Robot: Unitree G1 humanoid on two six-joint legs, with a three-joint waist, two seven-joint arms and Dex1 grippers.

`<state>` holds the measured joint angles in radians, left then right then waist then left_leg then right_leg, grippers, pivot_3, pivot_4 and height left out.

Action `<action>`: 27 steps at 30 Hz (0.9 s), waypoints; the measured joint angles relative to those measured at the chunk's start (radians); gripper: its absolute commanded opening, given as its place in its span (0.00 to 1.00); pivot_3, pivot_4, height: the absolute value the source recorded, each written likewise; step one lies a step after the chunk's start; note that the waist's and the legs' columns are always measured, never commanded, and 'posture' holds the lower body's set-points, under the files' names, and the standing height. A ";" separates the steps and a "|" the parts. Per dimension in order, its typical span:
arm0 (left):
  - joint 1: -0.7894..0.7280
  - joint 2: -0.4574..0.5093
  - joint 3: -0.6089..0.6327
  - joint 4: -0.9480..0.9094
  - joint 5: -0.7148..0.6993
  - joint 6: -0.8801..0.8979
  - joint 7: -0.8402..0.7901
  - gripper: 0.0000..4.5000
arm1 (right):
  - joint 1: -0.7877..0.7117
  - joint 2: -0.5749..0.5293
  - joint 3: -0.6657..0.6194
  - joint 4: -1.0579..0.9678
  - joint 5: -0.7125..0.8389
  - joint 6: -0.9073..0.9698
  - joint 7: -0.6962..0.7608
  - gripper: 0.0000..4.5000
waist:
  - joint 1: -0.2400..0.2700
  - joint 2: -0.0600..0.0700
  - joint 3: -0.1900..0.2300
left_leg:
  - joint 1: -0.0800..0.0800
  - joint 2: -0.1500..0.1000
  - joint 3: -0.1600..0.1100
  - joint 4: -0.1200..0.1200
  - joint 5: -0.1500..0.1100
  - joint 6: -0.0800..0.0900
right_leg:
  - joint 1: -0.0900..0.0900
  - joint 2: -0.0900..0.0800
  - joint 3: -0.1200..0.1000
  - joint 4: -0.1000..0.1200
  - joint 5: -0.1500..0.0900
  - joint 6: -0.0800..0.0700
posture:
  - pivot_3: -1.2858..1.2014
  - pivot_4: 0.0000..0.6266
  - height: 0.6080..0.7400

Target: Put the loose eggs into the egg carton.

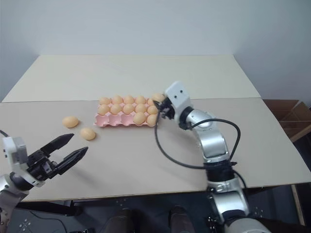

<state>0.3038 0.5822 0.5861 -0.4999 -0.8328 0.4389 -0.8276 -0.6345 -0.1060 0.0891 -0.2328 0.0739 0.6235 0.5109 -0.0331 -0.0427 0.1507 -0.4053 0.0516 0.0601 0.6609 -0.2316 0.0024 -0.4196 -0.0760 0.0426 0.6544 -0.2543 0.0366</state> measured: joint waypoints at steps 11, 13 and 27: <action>-0.019 0.094 0.005 0.003 -0.039 0.069 0.033 1.00 | -0.073 0.169 0.198 0.247 -0.073 -0.058 -0.163 0.33 | -0.009 -0.001 -0.001 | -0.002 0.000 0.000 0.000 0.001 -0.001 | -0.002 0.000 0.000 -0.001 0.000 0.000 | 0.52 0.24 1.00; -0.037 0.113 -0.002 0.000 -0.034 0.084 0.053 1.00 | -0.110 0.176 0.205 0.320 -0.090 -0.102 -0.177 0.33 | -0.010 -0.001 -0.001 | -0.002 0.000 0.000 0.000 0.001 -0.001 | -0.002 0.000 -0.001 0.000 0.000 -0.001 | 0.52 0.24 1.00; -0.112 0.153 -0.045 -0.034 -0.028 0.091 0.081 1.00 | -0.193 0.191 0.253 0.647 -0.151 -0.260 -0.208 0.31 | -0.014 -0.001 -0.001 | -0.002 0.000 0.000 0.000 0.001 -0.002 | -0.002 0.000 0.000 0.000 0.000 -0.001 | 0.52 0.24 1.00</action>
<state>0.1916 0.7355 0.5411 -0.5338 -0.8608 0.5295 -0.7461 -0.8277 0.0847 0.3425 0.4146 -0.0767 0.3635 0.3025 -0.0468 -0.0437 0.1501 -0.4076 0.0514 0.0602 0.6607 -0.2308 0.0008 -0.4220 -0.0757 0.0421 0.6542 -0.2546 0.0359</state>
